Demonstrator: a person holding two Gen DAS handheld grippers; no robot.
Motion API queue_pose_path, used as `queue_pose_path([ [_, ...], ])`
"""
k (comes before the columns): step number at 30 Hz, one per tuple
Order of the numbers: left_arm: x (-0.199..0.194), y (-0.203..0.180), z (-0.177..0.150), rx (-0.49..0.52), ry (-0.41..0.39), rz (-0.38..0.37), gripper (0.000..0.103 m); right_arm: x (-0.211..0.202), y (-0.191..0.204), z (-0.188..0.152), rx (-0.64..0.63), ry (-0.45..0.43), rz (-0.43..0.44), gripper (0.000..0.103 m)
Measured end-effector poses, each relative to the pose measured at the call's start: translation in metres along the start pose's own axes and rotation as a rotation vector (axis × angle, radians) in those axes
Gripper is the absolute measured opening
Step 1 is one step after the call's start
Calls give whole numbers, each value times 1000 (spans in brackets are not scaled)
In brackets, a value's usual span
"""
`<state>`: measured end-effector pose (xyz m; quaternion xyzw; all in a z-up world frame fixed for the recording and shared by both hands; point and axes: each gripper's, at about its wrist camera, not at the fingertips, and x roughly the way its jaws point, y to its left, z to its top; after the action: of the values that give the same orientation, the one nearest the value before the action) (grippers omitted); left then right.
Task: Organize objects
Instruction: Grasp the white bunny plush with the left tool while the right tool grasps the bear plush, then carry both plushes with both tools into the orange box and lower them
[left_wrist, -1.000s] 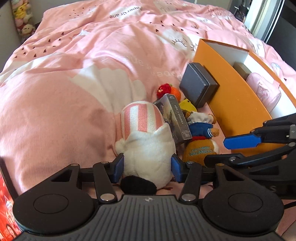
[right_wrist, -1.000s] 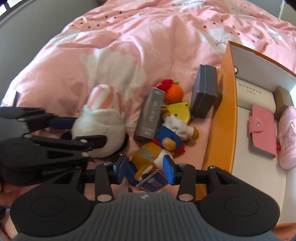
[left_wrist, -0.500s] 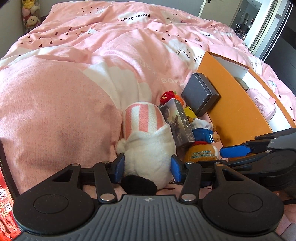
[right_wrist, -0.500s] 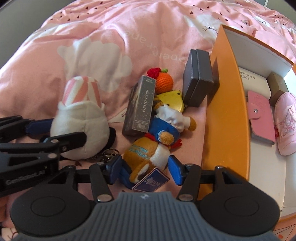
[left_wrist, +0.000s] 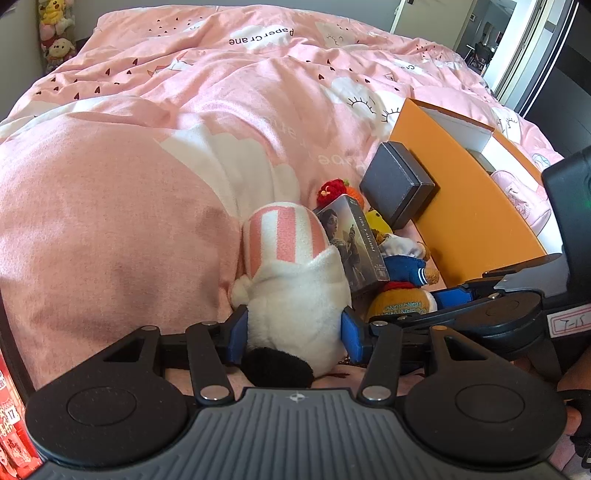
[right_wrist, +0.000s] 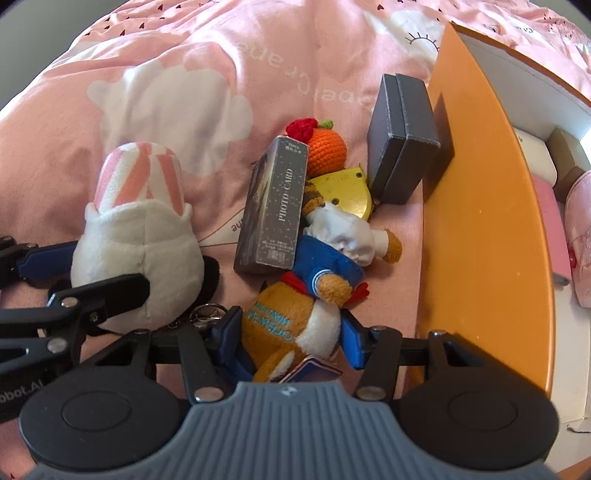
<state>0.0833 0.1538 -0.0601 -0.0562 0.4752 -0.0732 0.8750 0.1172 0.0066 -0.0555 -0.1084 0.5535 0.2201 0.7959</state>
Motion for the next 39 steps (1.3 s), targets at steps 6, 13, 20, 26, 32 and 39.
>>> queue_pose_path([
  [6,-5,-8,0,16,-15,18,59,-19,5,-5,-67,-48,-21,53],
  [13,-29,-18,1,-33,-57,55,58,-60,4,-14,-152,-156,-1,53],
  [20,-64,-36,12,-35,-129,57,58,-106,-5,-18,-228,-281,54,53],
  [26,-88,-61,27,2,-193,15,58,-152,-28,-22,-238,-408,107,53],
  [32,-103,-97,51,87,-248,-49,58,-193,-68,-18,-197,-494,106,53],
  [39,-93,-146,87,221,-253,-142,58,-207,-131,-4,-170,-483,94,54],
])
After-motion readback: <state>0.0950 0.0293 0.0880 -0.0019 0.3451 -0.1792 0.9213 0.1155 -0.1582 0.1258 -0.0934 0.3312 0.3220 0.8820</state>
